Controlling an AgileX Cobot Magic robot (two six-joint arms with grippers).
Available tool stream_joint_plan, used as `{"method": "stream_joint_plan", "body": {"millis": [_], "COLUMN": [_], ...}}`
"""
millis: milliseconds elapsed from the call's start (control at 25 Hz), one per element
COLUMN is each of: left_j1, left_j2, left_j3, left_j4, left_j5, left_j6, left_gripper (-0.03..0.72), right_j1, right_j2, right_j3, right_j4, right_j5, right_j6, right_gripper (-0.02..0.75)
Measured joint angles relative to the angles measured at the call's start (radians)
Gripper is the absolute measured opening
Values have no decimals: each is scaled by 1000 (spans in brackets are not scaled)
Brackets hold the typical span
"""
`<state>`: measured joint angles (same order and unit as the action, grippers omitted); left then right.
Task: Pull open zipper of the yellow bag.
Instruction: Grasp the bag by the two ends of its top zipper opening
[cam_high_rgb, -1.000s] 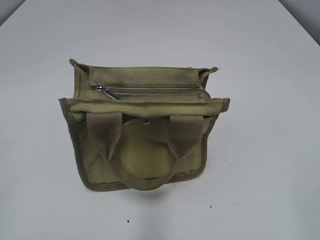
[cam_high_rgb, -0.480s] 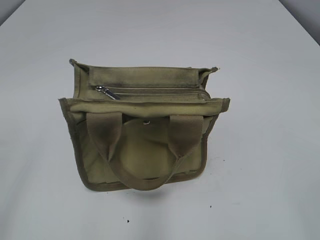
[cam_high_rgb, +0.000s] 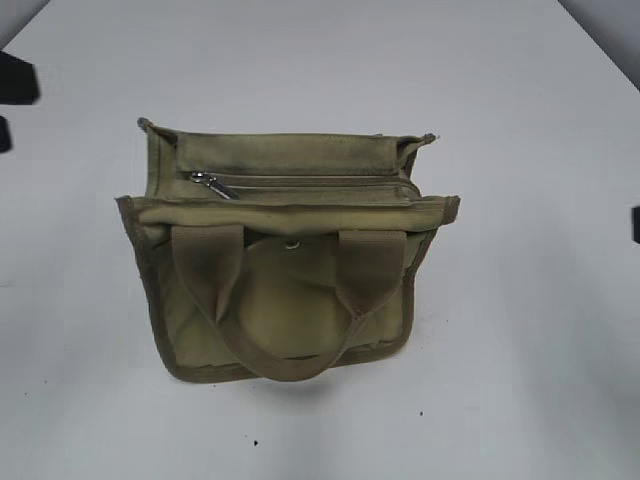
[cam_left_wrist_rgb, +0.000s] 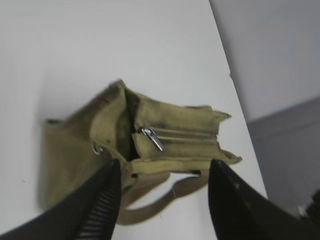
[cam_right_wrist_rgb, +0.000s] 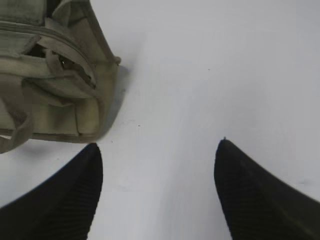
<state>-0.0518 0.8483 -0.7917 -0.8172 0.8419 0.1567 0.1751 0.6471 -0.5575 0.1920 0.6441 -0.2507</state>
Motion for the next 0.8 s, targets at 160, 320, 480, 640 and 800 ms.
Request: {"method": "stream_joint_plan", "body": {"millis": [160,320,480,640,800], "left_j1": [-28,-66,-113,-128,-135], "left_j2": [272,475,609,688,739], "left_j3": [-84,-164,-244,-299,-314], "left_j4": [-90,-100,-100,-100,-114], "left_j5": [95,99,99,100,93], "left_j6": [70,115,122,124,126], "left_gripper": [433,433,433,433,433], "right_j1": [71,163,253,329,387], "right_j2": [262,445,610,760,891], "right_j3": [-124,-269,-421,-570,-706], "right_j4": [40,83,96,99,100], "right_j5": [-18,-22,-28,-35,-36], "right_j6": [-90,-212,-296,-354,-387], "right_gripper": [541,541,541,541,541]}}
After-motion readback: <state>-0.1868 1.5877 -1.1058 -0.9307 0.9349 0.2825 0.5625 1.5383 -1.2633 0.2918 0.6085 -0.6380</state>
